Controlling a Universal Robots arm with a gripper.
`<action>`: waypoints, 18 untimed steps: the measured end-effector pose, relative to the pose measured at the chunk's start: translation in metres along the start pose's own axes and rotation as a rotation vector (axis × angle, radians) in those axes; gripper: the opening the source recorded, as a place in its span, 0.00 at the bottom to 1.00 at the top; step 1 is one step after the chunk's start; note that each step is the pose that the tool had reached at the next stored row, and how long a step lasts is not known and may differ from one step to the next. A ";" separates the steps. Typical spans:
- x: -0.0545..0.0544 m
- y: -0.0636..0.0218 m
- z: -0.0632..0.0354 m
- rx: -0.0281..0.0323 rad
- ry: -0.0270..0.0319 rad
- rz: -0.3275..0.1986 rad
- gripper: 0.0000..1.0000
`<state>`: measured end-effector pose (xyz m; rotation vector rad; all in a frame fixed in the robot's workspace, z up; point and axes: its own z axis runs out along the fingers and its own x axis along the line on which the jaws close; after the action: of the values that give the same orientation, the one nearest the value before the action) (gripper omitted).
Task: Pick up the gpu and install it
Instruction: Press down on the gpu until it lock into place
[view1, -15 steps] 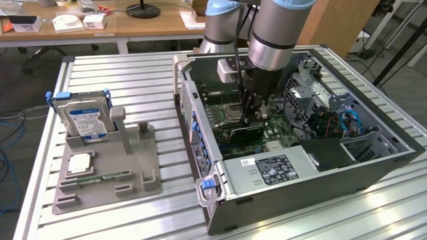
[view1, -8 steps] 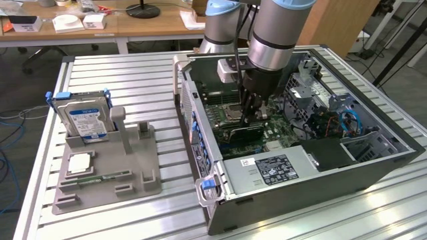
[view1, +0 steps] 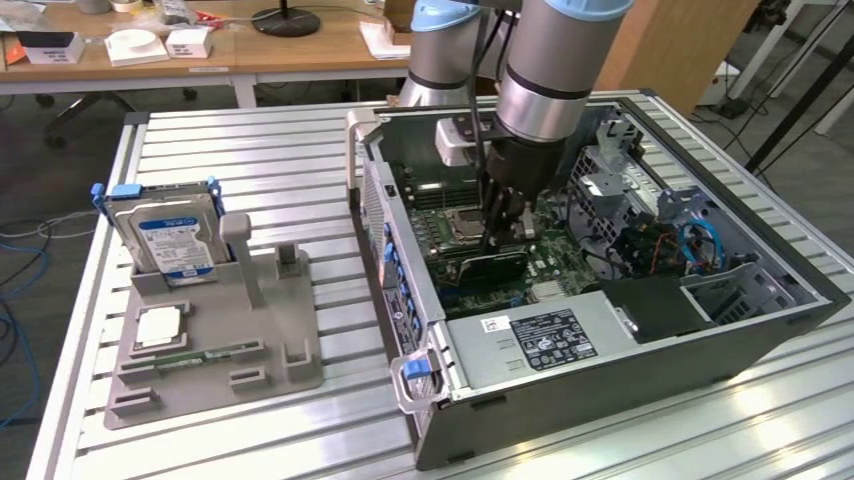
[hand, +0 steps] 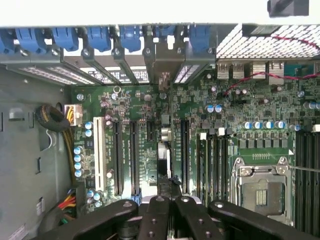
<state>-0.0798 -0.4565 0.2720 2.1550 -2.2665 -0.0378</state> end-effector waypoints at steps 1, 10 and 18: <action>0.000 0.0001 0.0018 -0.0001 0.0000 0.000 0.11; 0.000 -0.0001 0.0104 -0.0003 0.0008 0.000 0.11; 0.000 0.0052 -0.0189 -0.0004 0.0004 0.000 0.11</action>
<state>-0.0845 -0.4564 0.2910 2.1545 -2.2662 -0.0379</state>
